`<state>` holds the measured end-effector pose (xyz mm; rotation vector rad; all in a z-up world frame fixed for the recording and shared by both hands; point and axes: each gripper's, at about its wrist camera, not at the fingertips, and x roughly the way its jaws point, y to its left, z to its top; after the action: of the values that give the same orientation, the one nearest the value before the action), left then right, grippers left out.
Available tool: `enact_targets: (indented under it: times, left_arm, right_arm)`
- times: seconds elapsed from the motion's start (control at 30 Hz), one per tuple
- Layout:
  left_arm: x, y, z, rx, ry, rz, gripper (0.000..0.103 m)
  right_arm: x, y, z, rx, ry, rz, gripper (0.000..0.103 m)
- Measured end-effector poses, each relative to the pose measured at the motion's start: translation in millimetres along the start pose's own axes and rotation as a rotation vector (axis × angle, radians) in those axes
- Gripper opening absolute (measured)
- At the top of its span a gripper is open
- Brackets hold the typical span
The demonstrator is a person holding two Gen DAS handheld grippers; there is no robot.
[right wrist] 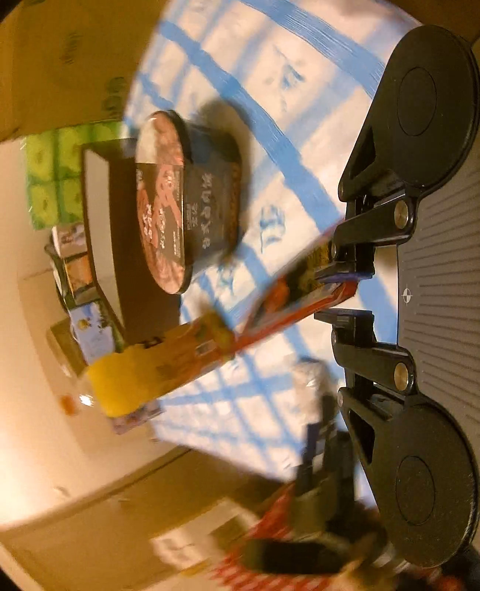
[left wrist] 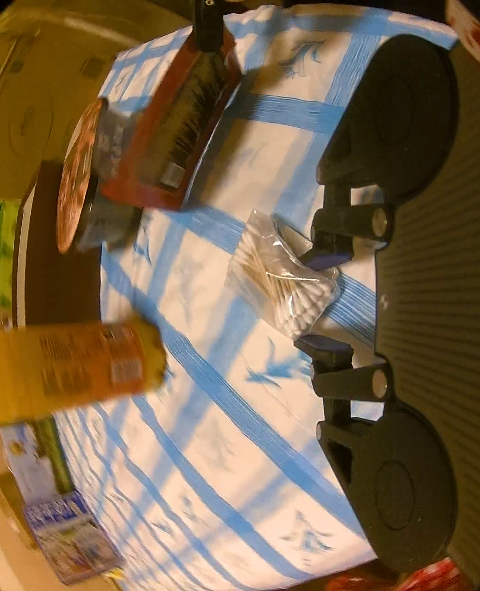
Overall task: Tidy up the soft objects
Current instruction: 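Grasp the red snack packet with the right tool while the left grasps the cotton swab bag, then lift the snack packet and cotton swab bag and carry them toward the box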
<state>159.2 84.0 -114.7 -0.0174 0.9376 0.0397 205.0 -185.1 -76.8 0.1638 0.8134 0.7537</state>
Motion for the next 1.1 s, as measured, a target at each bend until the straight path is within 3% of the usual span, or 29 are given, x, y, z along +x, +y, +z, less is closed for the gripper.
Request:
enact_targets:
  times: [0.13, 0.4, 0.57, 0.67, 0.73, 0.9, 1.1]
  left_arm:
    - [-7.3, 3.6, -3.4, -0.027, 0.005, -0.027, 0.039]
    - [-12.9, -10.1, 4.8, 0.112, -0.045, -0.028, 0.058]
    - [-0.6, -16.3, 8.3, 0.185, -0.031, -0.05, 0.058]
    - [8.0, -18.6, 9.4, 0.191, -0.016, -0.073, 0.055]
    - [11.5, -19.5, 10.8, 0.184, -0.01, -0.076, 0.044]
    - [13.5, -19.7, 18.0, 0.114, -0.001, -0.07, 0.027]
    - [13.4, -21.3, 22.9, -0.021, 0.04, -0.072, 0.031]
  right_arm:
    - [1.1, -7.4, 8.7, 0.093, 0.003, 0.006, 0.014]
    - [13.9, 1.4, 15.9, -0.059, 0.012, -0.127, 0.015]
    - [25.0, -3.4, 13.0, -0.079, 0.033, -0.15, 0.015]
    - [25.8, -4.0, 12.6, -0.07, 0.041, -0.141, 0.015]
    - [25.8, -3.9, 12.8, -0.064, 0.047, -0.134, 0.014]
    - [23.6, -3.1, 12.4, -0.021, 0.058, -0.118, 0.014]
    - [18.3, 0.0, 11.6, 0.035, 0.069, -0.097, 0.015]
